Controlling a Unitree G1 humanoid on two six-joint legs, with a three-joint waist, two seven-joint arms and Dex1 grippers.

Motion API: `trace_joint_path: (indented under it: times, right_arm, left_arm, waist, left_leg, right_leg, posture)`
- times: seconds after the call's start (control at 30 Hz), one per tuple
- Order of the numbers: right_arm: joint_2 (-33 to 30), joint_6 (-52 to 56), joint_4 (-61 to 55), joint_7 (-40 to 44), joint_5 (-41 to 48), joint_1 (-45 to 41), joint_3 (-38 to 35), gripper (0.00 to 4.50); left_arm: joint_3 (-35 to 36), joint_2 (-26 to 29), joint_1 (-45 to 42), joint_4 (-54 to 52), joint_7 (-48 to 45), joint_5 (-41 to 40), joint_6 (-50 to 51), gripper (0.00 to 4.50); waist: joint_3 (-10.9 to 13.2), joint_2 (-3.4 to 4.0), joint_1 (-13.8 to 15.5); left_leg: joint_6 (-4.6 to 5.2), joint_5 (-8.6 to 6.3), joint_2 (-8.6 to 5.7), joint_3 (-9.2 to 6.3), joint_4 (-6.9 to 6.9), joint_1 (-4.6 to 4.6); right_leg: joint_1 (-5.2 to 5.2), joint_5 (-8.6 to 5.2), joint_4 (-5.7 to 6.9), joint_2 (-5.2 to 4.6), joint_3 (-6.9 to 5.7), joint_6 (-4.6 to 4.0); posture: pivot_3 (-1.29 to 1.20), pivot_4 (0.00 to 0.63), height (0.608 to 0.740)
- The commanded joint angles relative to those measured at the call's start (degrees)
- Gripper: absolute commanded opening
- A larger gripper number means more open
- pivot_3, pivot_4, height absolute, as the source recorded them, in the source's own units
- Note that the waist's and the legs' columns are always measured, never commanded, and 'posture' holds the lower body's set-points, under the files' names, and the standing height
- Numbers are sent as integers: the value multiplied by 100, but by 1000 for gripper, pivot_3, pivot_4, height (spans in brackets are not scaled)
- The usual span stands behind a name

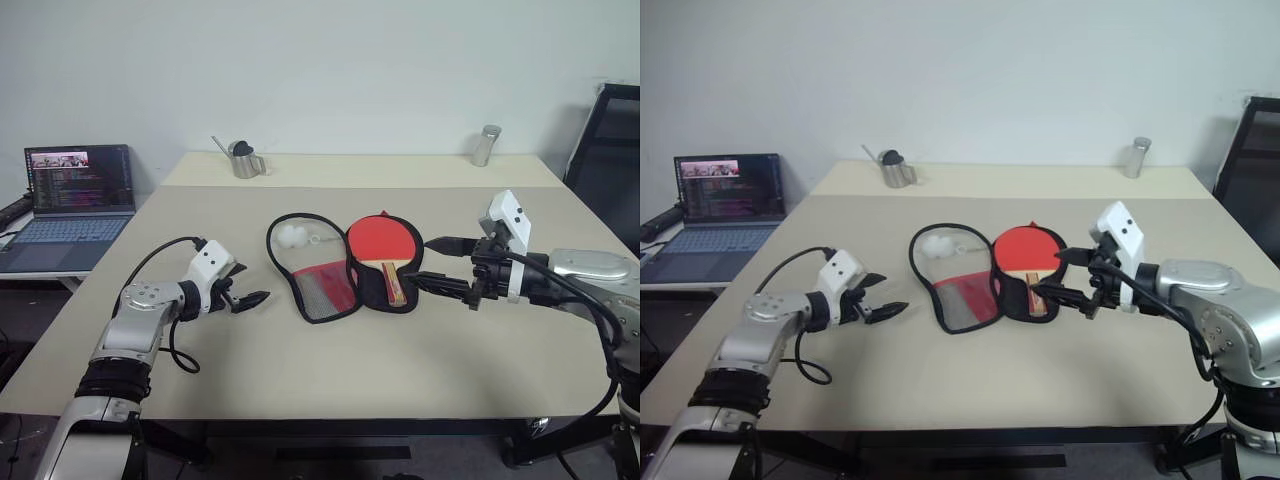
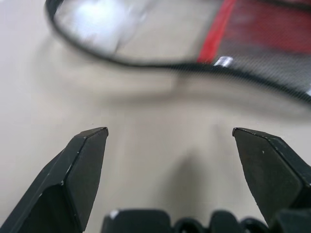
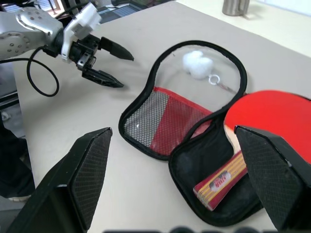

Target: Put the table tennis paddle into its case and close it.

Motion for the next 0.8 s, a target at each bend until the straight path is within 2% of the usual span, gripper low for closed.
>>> trace_joint_path:
  times: [0.03, 0.2, 0.43, 0.53, 0.8]
  right_arm:
    - [-105, -199, -130, -15, 38, 7, -44, 4432]
    - [-119, -345, -31, -60, -38, -12, 45, 4432]
    - [-141, -464, 58, -85, -75, -47, 133, 4432]
    - [-235, -433, 39, -67, -16, -1, 44, 4432]
    - [-1046, -387, 35, 211, 110, 582, -545, 4432]
  left_arm:
    - [-40, -222, -354, 393, 168, 146, -279, 4500]
    - [-170, -830, -934, 1439, 349, 335, -651, 4500]
    - [-367, -1337, -1824, 2876, 345, 686, -1242, 4500]
    - [-366, -1511, -2192, 3085, 236, 707, -1466, 4500]
    - [-264, -2111, -3148, 3324, -305, 581, -1730, 4500]
  waist:
    - [0, 0, 9]
    - [-4, -7, 111]
    - [-5, -9, 145]
    - [-5, -9, 150]
    - [-3, -13, 181]
  left_leg:
    - [0, 0, 0, 0, 0, -1]
    - [0, 0, -3, -3, 7, -6]
    - [0, 0, -4, -1, 8, -7]
    - [0, 0, -6, -1, 9, -9]
    - [1, 0, -10, -19, 21, -38]
  right_leg:
    - [0, 0, 0, 0, -1, 0]
    - [0, 1, 0, -1, -5, 2]
    - [-2, 2, 1, 0, -5, 2]
    - [-2, 2, 1, 0, -5, 3]
    - [-9, 2, -8, -1, -23, 3]
  posture:
    - [0, 150, 740]
    - [0, 150, 740]
    - [0, 150, 740]
    - [0, 150, 740]
    - [0, 150, 740]
